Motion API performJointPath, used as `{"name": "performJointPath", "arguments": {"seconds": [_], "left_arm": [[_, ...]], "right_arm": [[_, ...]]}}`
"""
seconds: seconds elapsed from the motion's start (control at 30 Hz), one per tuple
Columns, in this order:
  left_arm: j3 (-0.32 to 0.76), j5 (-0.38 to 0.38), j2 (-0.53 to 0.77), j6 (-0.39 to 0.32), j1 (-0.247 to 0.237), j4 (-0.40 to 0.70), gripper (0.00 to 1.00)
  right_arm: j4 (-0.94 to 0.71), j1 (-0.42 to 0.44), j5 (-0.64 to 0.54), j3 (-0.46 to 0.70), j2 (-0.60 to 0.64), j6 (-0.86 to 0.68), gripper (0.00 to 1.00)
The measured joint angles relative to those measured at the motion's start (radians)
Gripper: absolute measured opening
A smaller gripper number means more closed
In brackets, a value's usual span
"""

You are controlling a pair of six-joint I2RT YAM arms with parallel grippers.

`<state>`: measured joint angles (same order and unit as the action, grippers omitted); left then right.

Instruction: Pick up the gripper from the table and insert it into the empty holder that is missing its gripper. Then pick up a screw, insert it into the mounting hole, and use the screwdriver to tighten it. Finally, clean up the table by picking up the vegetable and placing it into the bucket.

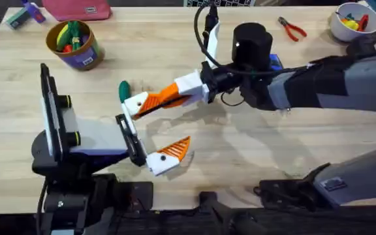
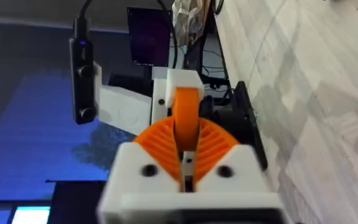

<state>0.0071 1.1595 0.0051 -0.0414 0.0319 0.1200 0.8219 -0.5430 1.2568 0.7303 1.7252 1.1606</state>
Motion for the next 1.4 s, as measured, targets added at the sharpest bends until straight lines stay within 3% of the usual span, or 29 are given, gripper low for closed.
{"name": "performJointPath", "arguments": {"seconds": [0.2,0.23,0.27,0.7,0.8,0.93,1.17,1.2,1.4], "left_arm": [[0.000,0.011,0.000,0.000,-0.001,0.002,0.986],[0.000,0.013,0.000,0.000,-0.001,0.002,0.986],[0.000,0.015,0.000,0.000,-0.001,0.002,0.985],[0.000,0.019,0.000,0.000,-0.001,0.003,0.985],[0.000,0.019,0.000,0.000,-0.001,0.003,0.985],[0.000,0.019,0.000,0.000,-0.001,0.003,0.985],[0.000,0.019,0.000,0.000,-0.001,0.003,0.985],[0.000,0.019,0.000,0.000,-0.001,0.003,0.985],[0.000,0.020,0.000,0.000,-0.001,0.003,0.985]], "right_arm": [[0.001,-0.007,-0.020,0.006,0.000,0.003,0.847],[0.002,-0.007,-0.023,0.007,0.000,0.002,0.952],[0.002,-0.007,-0.023,0.007,0.000,0.003,0.983],[-0.031,0.029,-0.037,0.008,-0.005,-0.032,0.993],[-0.217,0.081,-0.055,0.014,-0.053,-0.095,0.993],[-0.637,0.148,-0.122,0.076,-0.156,-0.266,0.993],[-1.335,0.195,-0.416,0.311,-0.246,-0.582,0.993],[-1.566,0.173,-0.658,0.463,-0.246,-0.690,0.993],[-1.718,0.084,-0.970,0.595,-0.238,-0.748,0.994]]}}
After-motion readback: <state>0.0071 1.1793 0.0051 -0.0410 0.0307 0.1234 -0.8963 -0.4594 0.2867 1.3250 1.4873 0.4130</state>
